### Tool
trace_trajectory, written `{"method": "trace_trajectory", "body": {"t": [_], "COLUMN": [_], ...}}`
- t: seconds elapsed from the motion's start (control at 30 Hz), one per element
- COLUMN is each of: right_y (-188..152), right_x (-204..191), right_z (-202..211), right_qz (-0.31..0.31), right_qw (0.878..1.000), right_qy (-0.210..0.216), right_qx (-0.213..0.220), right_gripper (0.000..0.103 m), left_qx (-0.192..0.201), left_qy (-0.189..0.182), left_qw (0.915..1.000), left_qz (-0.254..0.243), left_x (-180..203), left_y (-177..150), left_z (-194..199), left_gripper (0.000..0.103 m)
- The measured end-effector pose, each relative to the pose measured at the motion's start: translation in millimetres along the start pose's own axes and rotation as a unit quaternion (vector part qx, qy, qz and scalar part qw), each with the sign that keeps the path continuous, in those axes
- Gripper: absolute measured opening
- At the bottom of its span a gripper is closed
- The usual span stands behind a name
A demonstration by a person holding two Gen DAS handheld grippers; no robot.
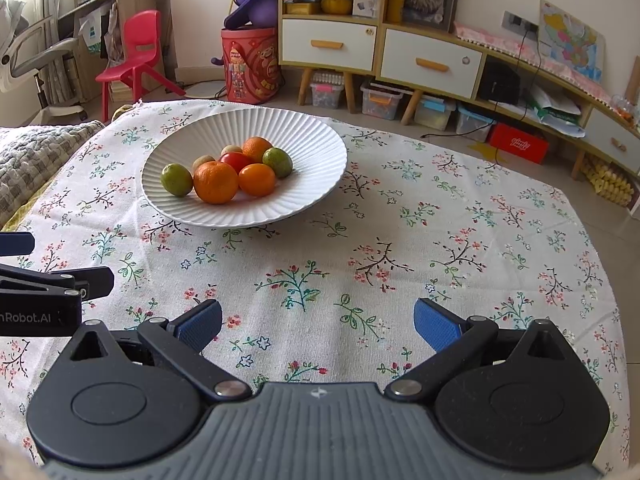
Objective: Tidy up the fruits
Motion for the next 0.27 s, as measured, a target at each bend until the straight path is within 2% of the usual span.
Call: {"method": "trace_trajectory", "body": {"t": [0.27], "right_y": [-0.2], "right_x": [0.9], "right_z": [-0.6], "right_qz": [-0.002], "right_qw": [1.0], "right_qy": [0.0], "right_qx": [0.0], "right_gripper": [0.102], "left_qx": [-0.004], "left_qy": [0.003], "left_qw": [1.0], "left_qz": [0.002], "left_x": [0.1], "left_y": [-1.3], "left_z": [-1.2], "left_gripper": [0.092]}}
Point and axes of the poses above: each gripper's, at about its wrist camera, not at the fingertips, and z roughly against the way its jaws point, x to its right, y to its top, the point moved 2 cm from there along -z, roughly the way its jaws point, and after that the axes turned 3 degrees about -z, right-handed, at the moved point
